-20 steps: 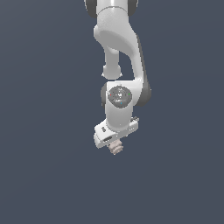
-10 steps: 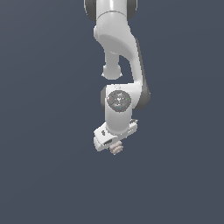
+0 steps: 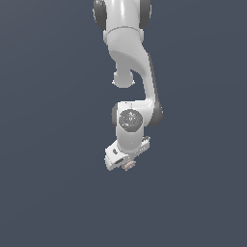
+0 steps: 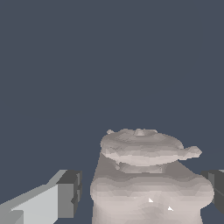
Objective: Pick up the object and move it to a goal position.
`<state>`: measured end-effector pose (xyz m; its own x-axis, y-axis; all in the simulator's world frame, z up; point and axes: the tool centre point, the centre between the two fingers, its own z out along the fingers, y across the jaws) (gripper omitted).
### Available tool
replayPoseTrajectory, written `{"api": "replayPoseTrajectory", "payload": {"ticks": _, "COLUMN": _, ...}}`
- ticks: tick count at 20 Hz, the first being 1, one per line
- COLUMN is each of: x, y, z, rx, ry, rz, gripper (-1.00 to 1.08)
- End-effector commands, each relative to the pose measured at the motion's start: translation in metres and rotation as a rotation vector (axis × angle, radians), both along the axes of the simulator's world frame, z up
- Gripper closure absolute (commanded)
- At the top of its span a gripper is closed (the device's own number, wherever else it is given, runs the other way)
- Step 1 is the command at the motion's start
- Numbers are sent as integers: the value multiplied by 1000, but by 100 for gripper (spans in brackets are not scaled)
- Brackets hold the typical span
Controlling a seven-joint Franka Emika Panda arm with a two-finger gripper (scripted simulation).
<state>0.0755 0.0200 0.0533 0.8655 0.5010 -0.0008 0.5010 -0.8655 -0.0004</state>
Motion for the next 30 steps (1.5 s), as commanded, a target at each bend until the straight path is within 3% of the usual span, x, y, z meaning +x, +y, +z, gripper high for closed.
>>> {"api": "replayPoseTrajectory", "payload": {"ticks": 1, "x": 0, "y": 0, "z": -9, "rx": 0, "ry": -1, "rz": 1, "gripper": -92}}
{"api": "replayPoseTrajectory", "payload": {"ticks": 6, "x": 2, "y": 0, "z": -12, "rx": 0, "ry": -1, "rz": 1, "gripper": -92}}
{"api": "replayPoseTrajectory", "payload": {"ticks": 7, "x": 2, "y": 0, "z": -12, "rx": 0, "ry": -1, "rz": 1, "gripper": 108}}
{"api": "replayPoseTrajectory", "payload": {"ticks": 21, "x": -1, "y": 2, "z": -11, "rx": 0, "ry": -1, "rz": 1, "gripper": 108}}
{"api": "replayPoseTrajectory", "payload": {"ticks": 30, "x": -23, "y": 26, "z": -8, "rx": 0, "ry": -1, "rz": 1, "gripper": 108}}
